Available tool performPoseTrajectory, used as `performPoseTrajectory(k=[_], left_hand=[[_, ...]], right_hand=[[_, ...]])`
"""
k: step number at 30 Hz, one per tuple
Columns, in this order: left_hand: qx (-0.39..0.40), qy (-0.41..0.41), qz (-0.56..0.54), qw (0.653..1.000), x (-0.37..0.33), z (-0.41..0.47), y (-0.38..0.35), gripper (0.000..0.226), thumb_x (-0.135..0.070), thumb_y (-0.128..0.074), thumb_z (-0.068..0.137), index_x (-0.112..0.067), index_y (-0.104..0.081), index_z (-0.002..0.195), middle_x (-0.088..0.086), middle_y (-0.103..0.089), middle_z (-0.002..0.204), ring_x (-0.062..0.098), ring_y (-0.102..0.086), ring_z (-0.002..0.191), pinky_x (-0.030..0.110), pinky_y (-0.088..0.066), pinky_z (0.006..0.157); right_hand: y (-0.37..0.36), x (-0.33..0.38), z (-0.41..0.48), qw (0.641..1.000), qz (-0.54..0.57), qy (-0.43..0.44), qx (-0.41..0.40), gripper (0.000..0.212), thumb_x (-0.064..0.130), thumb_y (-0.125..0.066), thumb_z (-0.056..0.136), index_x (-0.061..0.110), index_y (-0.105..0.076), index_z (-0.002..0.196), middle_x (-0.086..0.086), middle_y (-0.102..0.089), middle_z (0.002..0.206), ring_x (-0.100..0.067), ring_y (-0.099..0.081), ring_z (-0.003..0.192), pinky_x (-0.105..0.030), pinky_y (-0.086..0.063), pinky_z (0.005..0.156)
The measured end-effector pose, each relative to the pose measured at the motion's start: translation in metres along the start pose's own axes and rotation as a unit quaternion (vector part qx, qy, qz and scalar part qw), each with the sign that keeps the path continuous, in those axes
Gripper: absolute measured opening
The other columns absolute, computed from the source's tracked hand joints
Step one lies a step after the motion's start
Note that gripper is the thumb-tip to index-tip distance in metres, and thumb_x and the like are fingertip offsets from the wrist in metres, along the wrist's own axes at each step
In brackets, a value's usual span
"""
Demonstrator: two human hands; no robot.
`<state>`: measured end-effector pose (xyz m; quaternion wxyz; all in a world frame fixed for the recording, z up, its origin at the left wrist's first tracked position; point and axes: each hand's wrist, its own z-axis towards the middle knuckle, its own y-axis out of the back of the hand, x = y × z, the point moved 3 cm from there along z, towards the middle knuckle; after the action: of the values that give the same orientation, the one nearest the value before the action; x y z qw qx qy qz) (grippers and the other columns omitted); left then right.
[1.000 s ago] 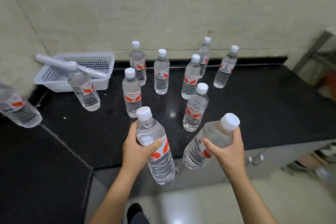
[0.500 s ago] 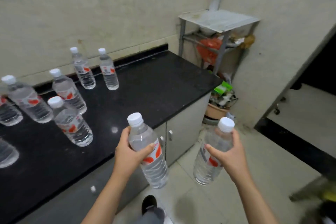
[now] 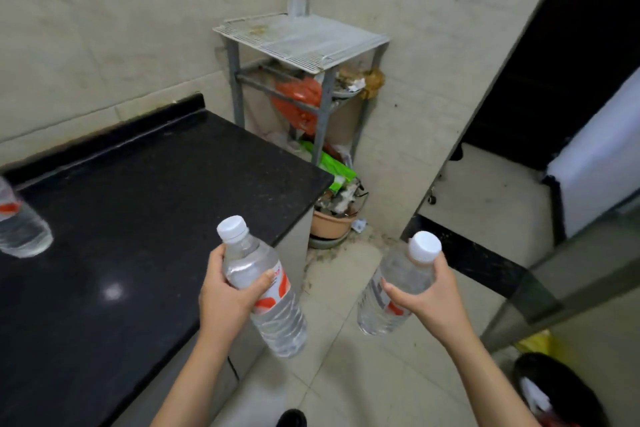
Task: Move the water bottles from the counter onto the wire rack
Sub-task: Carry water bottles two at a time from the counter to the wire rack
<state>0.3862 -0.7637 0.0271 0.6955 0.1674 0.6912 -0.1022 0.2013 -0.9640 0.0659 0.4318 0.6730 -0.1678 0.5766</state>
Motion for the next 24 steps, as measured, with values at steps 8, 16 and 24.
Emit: performPoseTrajectory(k=[8,16,24], left_hand=[[0.08,0.038,0.016,0.996,-0.004,0.085,-0.088,0.074,-0.05,-0.066,0.034,-0.031,-0.049,0.104,-0.01,-0.061,0.094,0.024,-0.062,0.093,0.046,-0.052,0.084],[0.118,0.028,0.033,0.992,-0.004,0.141,-0.186,0.07,-0.046,-0.069,0.036,-0.03,-0.052,0.102,-0.003,-0.065,0.096,0.024,-0.063,0.091,0.046,-0.052,0.082],[0.053,-0.047,0.034,0.997,-0.033,0.211,-0.297,0.072,-0.048,-0.065,0.034,-0.022,-0.052,0.1,-0.01,-0.061,0.09,0.017,-0.059,0.082,0.031,-0.048,0.075]], right_hand=[[0.036,-0.019,0.067,0.996,-0.034,-0.065,-0.058,0.057,0.004,-0.082,0.06,0.029,-0.049,0.1,0.015,-0.06,0.095,0.002,-0.057,0.089,-0.021,-0.044,0.076],[0.083,-0.054,0.144,0.993,0.003,-0.084,-0.085,0.057,0.006,-0.081,0.061,0.034,-0.047,0.097,0.008,-0.061,0.101,-0.008,-0.059,0.096,-0.03,-0.048,0.084],[0.142,-0.084,0.291,0.998,0.039,-0.033,-0.037,0.055,-0.003,-0.08,0.06,0.03,-0.05,0.093,0.006,-0.063,0.093,0.013,-0.06,0.075,-0.006,-0.047,0.065]])
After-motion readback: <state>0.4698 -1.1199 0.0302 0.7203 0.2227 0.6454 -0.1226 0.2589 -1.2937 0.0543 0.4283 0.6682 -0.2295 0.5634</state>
